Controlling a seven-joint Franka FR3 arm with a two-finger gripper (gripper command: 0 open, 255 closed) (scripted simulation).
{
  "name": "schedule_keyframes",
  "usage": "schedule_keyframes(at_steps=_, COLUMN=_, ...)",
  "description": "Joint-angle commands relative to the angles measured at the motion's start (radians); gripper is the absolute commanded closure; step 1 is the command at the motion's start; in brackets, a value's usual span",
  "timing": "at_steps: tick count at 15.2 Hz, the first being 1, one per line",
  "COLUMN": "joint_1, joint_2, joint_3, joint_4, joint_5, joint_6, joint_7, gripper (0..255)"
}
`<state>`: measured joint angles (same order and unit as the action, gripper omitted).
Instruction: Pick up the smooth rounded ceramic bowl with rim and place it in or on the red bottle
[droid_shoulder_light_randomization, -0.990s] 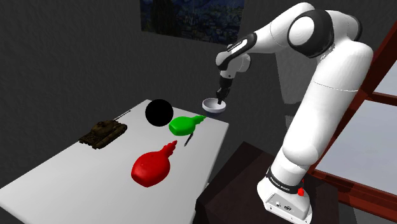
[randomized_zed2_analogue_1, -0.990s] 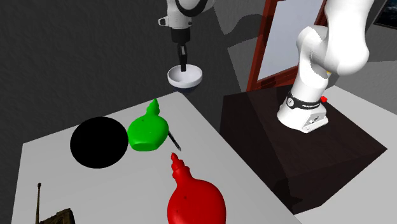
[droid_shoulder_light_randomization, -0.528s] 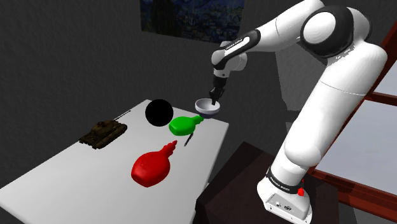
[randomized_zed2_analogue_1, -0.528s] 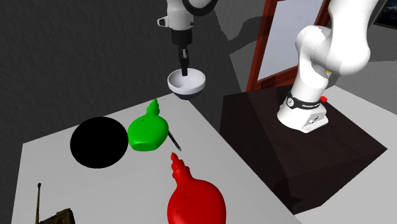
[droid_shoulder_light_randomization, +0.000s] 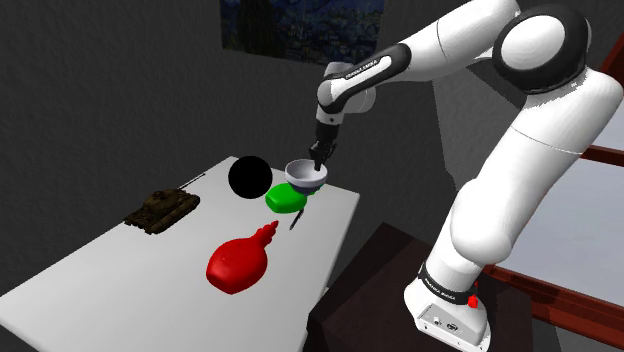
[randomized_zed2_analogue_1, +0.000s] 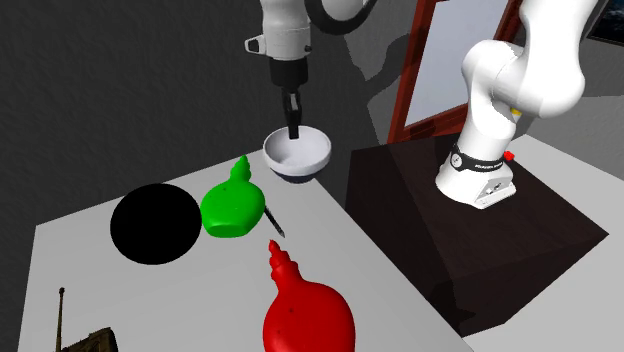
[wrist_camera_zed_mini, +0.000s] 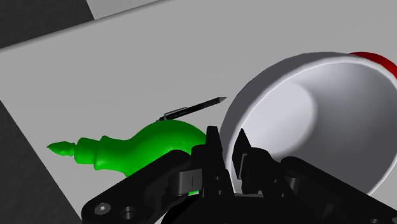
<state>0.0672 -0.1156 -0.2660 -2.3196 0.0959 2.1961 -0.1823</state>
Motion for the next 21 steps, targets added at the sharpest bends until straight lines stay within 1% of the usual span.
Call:
schedule_keyframes(at_steps=1, joint_1=0.026, joint_2=0.008, joint_3=0.031, joint_4=0.003, joint_5=0.008, joint_6=0.01, joint_7=0.053, gripper=255)
schedule_keyframes(at_steps=9, joint_1=0.121, joint_2=0.032, joint_3=0.144, joint_4=0.043, joint_5=0.025, joint_6=0.013, joint_7=0.251, gripper=255)
schedule_keyframes(at_steps=17, joint_1=0.212, joint_2=0.115, joint_3=0.246, joint_4=0.158, joint_5=0.029, joint_6=0.001, joint_7=0.443, gripper=255)
schedule_keyframes(at_steps=21, joint_1=0.213, joint_2=0.141, joint_3=0.246, joint_4=0.131, joint_5=0.035, joint_6=0.053, joint_7=0.436, gripper=255)
